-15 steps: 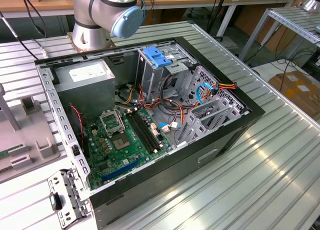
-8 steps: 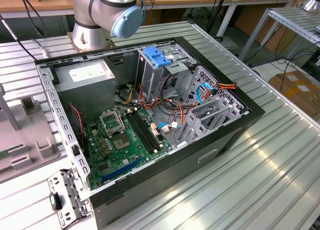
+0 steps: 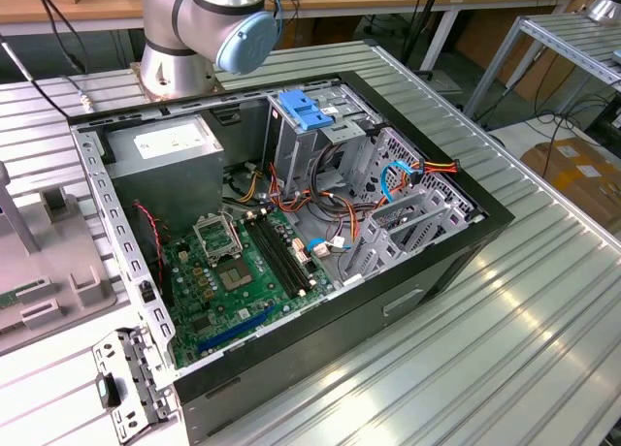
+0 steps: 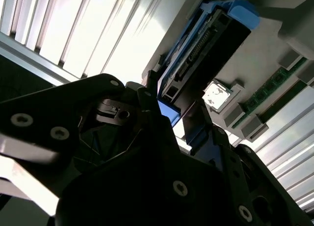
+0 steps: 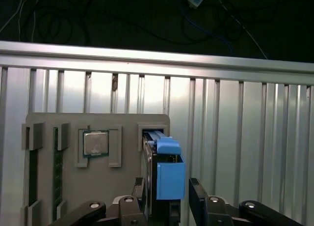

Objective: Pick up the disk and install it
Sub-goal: 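Pick up the disk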

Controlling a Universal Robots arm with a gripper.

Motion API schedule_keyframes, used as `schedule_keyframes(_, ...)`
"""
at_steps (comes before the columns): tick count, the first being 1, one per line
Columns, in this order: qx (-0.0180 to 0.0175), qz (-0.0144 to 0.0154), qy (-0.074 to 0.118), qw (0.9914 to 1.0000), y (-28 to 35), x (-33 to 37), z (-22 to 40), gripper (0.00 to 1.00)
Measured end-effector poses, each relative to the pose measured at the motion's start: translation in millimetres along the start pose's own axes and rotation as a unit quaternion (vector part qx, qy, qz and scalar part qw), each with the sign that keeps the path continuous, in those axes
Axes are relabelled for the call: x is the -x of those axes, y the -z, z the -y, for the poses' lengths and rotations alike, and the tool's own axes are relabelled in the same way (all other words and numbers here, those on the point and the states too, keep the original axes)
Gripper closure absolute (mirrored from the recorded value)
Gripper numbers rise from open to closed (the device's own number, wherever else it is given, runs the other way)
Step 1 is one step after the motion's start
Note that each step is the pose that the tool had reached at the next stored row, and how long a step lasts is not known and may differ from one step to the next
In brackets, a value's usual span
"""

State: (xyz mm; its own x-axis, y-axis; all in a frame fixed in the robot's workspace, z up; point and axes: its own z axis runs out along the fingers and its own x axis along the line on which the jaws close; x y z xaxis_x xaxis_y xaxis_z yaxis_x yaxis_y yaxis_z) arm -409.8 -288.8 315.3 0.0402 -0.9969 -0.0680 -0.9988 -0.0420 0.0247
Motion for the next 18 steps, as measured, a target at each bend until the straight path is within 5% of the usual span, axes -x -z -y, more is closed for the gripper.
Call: schedule_keyframes(18,-0.0001,0.0,0.0,1.0,-7.8,-0.5,-1.1,0.52)
